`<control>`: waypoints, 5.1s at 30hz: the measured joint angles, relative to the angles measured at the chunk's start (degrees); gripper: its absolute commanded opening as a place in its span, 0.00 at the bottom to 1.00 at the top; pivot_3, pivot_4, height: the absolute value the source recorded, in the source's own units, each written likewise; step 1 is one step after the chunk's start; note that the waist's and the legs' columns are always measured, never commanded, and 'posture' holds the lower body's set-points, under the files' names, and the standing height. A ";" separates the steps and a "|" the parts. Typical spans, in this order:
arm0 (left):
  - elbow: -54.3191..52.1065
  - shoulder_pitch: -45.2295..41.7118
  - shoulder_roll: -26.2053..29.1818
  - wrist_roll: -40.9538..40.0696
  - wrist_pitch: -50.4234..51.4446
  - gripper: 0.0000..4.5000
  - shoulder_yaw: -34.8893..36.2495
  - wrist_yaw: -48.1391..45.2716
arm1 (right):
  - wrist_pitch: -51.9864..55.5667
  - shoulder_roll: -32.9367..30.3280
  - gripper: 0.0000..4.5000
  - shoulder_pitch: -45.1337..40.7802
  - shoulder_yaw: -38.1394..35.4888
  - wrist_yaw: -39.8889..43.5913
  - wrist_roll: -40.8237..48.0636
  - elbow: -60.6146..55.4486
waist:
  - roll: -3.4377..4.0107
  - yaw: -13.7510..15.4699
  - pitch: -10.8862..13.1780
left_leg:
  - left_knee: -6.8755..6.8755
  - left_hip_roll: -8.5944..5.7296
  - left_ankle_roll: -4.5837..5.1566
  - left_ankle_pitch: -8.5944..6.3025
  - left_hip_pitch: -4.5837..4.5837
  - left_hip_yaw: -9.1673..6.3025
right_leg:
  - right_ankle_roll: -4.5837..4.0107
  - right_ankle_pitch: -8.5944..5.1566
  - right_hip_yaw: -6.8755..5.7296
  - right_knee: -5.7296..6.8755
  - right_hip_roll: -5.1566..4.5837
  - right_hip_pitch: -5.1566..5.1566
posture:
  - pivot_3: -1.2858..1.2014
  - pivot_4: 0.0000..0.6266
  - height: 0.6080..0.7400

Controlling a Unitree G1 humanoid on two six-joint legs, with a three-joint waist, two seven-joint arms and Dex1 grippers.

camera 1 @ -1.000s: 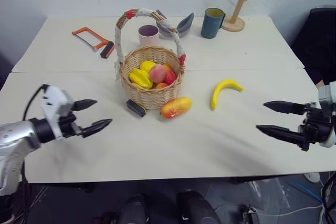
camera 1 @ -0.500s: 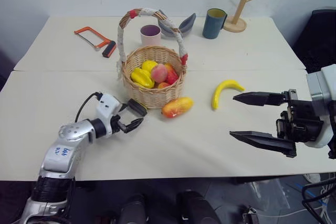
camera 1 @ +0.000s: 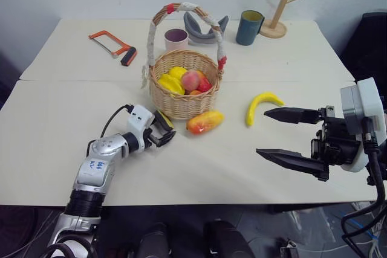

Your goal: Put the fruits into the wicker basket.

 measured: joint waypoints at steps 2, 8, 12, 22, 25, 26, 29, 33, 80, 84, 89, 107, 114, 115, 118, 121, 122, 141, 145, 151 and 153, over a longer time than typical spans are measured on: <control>0.21 -0.07 -0.26 0.19 -0.26 1.00 0.00 0.19 | -0.10 0.00 0.99 0.07 0.09 -0.22 0.00 -0.07 | 0.00 0.10 0.00 | 0.01 0.00 0.00 0.00 0.00 0.00 | 0.00 0.00 0.00 0.03 0.00 0.00 | 0.52 0.24 1.00; 0.31 0.18 -0.75 0.67 -0.85 0.68 0.17 0.63 | -0.92 0.00 1.00 0.08 1.38 -0.57 -0.05 -0.11 | 0.00 0.15 0.00 | 0.05 0.00 0.01 0.00 0.00 0.00 | 0.01 0.01 0.00 0.03 0.00 0.01 | 0.52 0.24 1.00; 0.30 0.66 -0.70 0.68 -1.21 0.48 0.62 0.54 | -1.37 0.00 1.00 -0.33 1.65 -0.48 -0.25 0.29 | 0.00 0.19 0.00 | 0.05 0.00 0.00 0.00 -0.01 0.00 | 0.01 0.01 0.00 0.03 0.00 0.01 | 0.52 0.24 1.00; -6.69 8.28 3.08 -0.95 0.87 0.48 6.31 0.88 | -2.47 0.00 1.00 -1.83 4.17 1.33 -2.11 1.41 | 0.00 -0.26 0.00 | 0.03 0.05 0.00 -0.01 0.00 0.00 | 0.01 0.01 -0.01 0.02 0.00 0.00 | 0.52 0.24 1.00; -7.28 10.94 4.62 -2.50 1.90 0.48 11.89 1.62 | -2.78 0.01 1.00 -2.63 5.04 2.26 -3.22 2.95 | 0.00 -0.34 0.00 | 0.04 0.05 0.01 -0.02 0.00 -0.01 | 0.01 0.01 -0.01 0.02 -0.01 0.00 | 0.52 0.24 1.00; -7.26 11.71 5.39 -2.92 2.02 0.48 14.28 2.03 | -2.88 0.01 1.00 -3.03 5.78 2.61 -3.47 3.50 | -0.01 -0.37 0.00 | 0.04 0.05 0.01 -0.02 0.00 -0.02 | 0.01 0.01 -0.02 0.02 -0.01 0.00 | 0.52 0.24 1.00; -7.28 11.65 5.99 -3.76 1.92 0.51 17.86 2.46 | -3.51 0.11 1.00 -3.87 6.76 3.62 -4.27 4.46 | 0.00 -0.16 0.00 | 0.04 0.02 0.04 -0.03 -0.01 -0.02 | 0.01 0.01 -0.03 0.01 -0.05 0.01 | 0.52 0.24 1.00; -9.12 11.78 5.70 -6.28 1.92 0.74 17.54 -0.32 | -3.91 0.38 1.00 -5.15 9.02 4.72 -5.76 5.52 | -0.02 0.27 0.00 | 0.04 -0.01 0.09 -0.06 -0.06 -0.02 | 0.01 0.01 -0.05 -0.07 -0.13 0.02 | 0.52 0.24 1.00; 0.55 1.37 0.93 1.60 -4.43 0.16 5.27 0.18 | -4.04 1.75 1.00 -3.29 6.78 2.48 -6.29 3.00 | -0.01 -0.08 0.00 | 0.05 0.05 0.03 -0.04 -0.07 0.01 | 0.04 0.02 -0.02 -0.05 -0.01 -0.02 | 0.52 0.24 1.00; -3.20 7.18 3.41 0.30 -1.40 0.16 12.48 3.49 | -5.08 2.06 1.00 -6.26 9.50 3.77 -7.97 4.81 | -0.02 -0.68 0.00 | 0.02 0.06 0.03 -0.05 -0.06 -0.01 | 0.03 0.02 -0.03 -0.05 -0.01 -0.03 | 0.52 0.24 1.00; -1.21 9.93 7.62 0.17 3.36 0.16 25.37 11.97 | -6.41 3.70 1.00 -9.32 13.60 5.39 -11.06 7.13 | -0.03 -1.22 0.01 | 0.02 0.05 0.06 -0.04 -0.05 -0.05 | 0.03 0.02 -0.06 -0.02 -0.05 -0.03 | 0.52 0.24 1.00; -10.11 14.33 14.68 -17.99 11.52 0.79 39.66 1.66 | -9.53 5.99 1.00 -13.47 20.47 10.31 -20.52 11.67 | -0.11 -1.39 0.00 | -0.21 0.01 -0.01 -0.06 -0.07 -0.09 | -0.06 -0.02 -0.21 -0.10 -0.20 -0.08 | 0.52 0.24 1.00; -22.74 14.09 29.87 -37.01 21.48 0.79 35.57 -21.16 | -18.85 9.35 1.00 -17.51 33.79 10.38 -38.03 16.87 | -0.07 -1.64 0.05 | -0.43 -0.09 -0.43 0.20 0.05 -0.02 | -0.19 -0.09 -0.21 -0.15 -0.28 -0.08 | 0.52 0.24 1.00; -23.60 13.67 30.94 -37.32 21.32 0.79 33.38 -23.25 | -21.17 10.42 1.00 -18.63 36.28 10.58 -41.46 18.37 | -0.07 -1.64 0.05 | -0.42 -0.09 -0.42 0.20 0.06 -0.02 | -0.21 -0.11 -0.21 -0.15 -0.26 -0.09 | 0.52 0.24 1.00; -24.41 11.65 33.01 -36.38 19.40 0.79 26.64 -27.63 | -27.72 13.87 1.00 -22.34 42.45 10.82 -50.31 23.19 | -0.05 -1.87 0.07 | -0.45 -0.04 -0.47 0.23 0.03 0.00 | -0.26 -0.13 -0.18 -0.11 -0.15 -0.19 | 0.52 0.24 1.00; -25.31 8.78 34.83 -33.11 15.27 0.79 19.25 -31.82 | -34.53 18.36 1.00 -27.04 47.52 10.90 -58.50 29.81 | -0.03 -2.16 0.08 | -0.47 -0.03 -0.50 0.24 -0.03 0.07 | -0.29 -0.14 -0.11 -0.10 -0.09 -0.29 | 0.52 0.24 1.00; -25.55 8.11 34.86 -32.45 14.42 0.79 17.97 -32.45 | -35.77 19.34 1.00 -27.81 48.25 10.86 -59.79 31.04 | -0.03 -2.20 0.08 | -0.47 -0.03 -0.51 0.25 -0.04 0.10 | -0.29 -0.14 -0.09 -0.08 -0.08 -0.32 | 0.52 0.24 1.00; -24.23 0.12 31.87 -27.53 8.88 0.81 10.65 -32.86 | -51.18 34.19 0.73 -40.84 52.29 15.77 -72.00 65.70 | -0.01 -3.05 0.10 | 0.58 0.10 -0.52 0.30 -0.59 0.21 | -0.29 -0.15 0.04 1.01 0.06 -0.97 | 0.52 0.24 1.00; -24.20 0.12 31.83 -27.39 8.86 0.81 10.66 -32.58 | -51.84 35.04 0.51 -40.80 52.19 16.25 -71.96 66.03 | -0.01 -3.00 0.10 | 0.56 0.10 -0.52 0.30 -0.60 0.18 | -0.29 -0.15 0.03 1.06 0.05 -1.00 | 0.52 0.24 1.00; -23.22 0.90 31.84 -27.73 9.47 0.81 13.25 -31.73 | -42.07 33.11 0.51 -34.63 47.45 21.80 -62.99 51.46 | 0.00 -2.92 0.10 | 0.53 0.11 -0.54 0.29 -0.69 0.10 | -0.29 -0.15 -0.02 1.08 0.04 -1.04 | 0.52 0.24 1.00; -22.11 1.30 31.84 -28.26 10.09 0.81 14.59 -31.47 | -36.62 32.93 0.51 -34.08 45.55 22.43 -58.90 45.64 | 0.00 -3.08 0.10 | 0.56 0.14 -0.56 0.30 -0.68 0.11 | -0.29 -0.15 -0.02 1.13 0.06 -1.05 | 0.52 0.24 1.00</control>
